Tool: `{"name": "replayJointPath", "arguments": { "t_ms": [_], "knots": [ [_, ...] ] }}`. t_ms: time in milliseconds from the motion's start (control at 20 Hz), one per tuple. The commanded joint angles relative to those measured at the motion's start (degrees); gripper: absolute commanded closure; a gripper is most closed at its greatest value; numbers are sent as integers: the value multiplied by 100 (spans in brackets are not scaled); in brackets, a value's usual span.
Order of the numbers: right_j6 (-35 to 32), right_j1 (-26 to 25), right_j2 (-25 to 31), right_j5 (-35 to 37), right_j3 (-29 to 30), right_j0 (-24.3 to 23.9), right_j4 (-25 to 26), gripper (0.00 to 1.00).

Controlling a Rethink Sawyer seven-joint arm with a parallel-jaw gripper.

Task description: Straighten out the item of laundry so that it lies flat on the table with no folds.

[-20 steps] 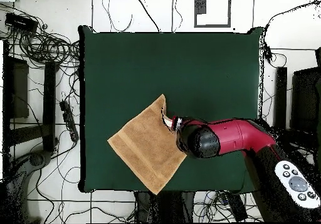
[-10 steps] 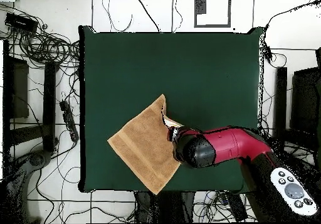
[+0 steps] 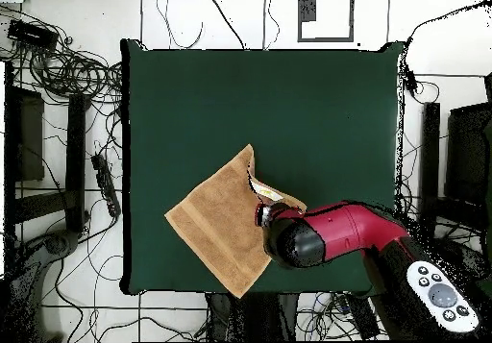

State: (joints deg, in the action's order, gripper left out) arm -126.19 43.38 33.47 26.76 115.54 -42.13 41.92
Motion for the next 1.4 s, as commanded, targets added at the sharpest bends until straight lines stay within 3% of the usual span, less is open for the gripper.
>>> {"name": "replayJointPath", "arguments": {
  "t_ms": [50, 700, 1150, 1400],
  "knots": [
    [427, -340, 110, -361, 339, 75, 359, 0],
    [723, -727, 192, -318, -43, -152, 639, 0],
    [486, -1083, -6, -638, -229, -103, 1070, 0],
    [645, -1052, 115, -471, -267, -289, 1053, 0]
  ]
}}
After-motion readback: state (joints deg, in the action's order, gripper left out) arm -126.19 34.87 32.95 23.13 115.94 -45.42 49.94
